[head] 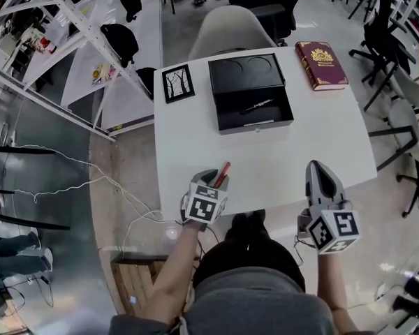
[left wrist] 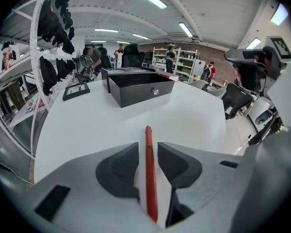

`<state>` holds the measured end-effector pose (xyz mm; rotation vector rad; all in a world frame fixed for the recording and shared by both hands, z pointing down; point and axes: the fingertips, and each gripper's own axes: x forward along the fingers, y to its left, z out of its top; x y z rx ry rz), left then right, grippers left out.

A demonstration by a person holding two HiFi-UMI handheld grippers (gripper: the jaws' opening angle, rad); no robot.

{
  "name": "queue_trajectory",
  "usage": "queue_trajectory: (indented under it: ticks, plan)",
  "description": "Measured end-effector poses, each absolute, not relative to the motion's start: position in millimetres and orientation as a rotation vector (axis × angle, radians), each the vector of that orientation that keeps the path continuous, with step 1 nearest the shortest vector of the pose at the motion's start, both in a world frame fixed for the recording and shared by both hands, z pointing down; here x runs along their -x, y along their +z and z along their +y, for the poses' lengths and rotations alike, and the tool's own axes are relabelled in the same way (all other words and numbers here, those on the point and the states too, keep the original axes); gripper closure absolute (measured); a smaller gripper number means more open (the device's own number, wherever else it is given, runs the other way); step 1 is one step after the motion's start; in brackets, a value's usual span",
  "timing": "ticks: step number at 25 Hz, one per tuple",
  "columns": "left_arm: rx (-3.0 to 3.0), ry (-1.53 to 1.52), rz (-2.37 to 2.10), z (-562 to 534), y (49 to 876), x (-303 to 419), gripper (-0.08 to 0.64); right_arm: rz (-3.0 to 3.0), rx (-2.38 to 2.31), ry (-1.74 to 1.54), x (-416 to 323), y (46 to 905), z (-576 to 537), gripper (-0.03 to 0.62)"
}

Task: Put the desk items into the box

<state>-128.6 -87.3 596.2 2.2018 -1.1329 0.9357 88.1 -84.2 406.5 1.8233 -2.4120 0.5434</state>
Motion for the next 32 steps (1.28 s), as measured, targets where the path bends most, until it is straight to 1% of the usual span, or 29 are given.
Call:
queue_trajectory:
  ticks: [3,9,12,14,26,32]
  plan:
    - [-2.198,0.968,-1.141,-88.1,597.5,129.7,0.454,-2.413,-1.813,0.552,-88.1,408.4,-86.8,0.588]
    - [-2.203,1.001,-1.138,-88.5,600.3,127.9,0.460,-2.422,-1.801,0.569,-88.2,411.7,-93.2,0.588]
    - [-2.201,1.030,-1.141,-86.3,601.1,124.5,0.494,-2.426,-1.789,0.572,-88.5,412.5,-95.8,0.588]
    - [-2.190,1.032,-1.141,-84.8,600.4,123.7,0.503,-2.426,-1.786,0.575,-89.5,412.9,-97.3,0.588]
    - [-2.194,0.998,-1.147,-89.0,593.4,124.2,0.509,-2.434,-1.751,0.599,-90.7,420.8,-105.6,0.588]
    - [-2.204,0.959,-1.186,-99.8,572.8,124.7,0.509,-2.440,-1.737,0.603,-91.2,421.8,-112.0,0.588]
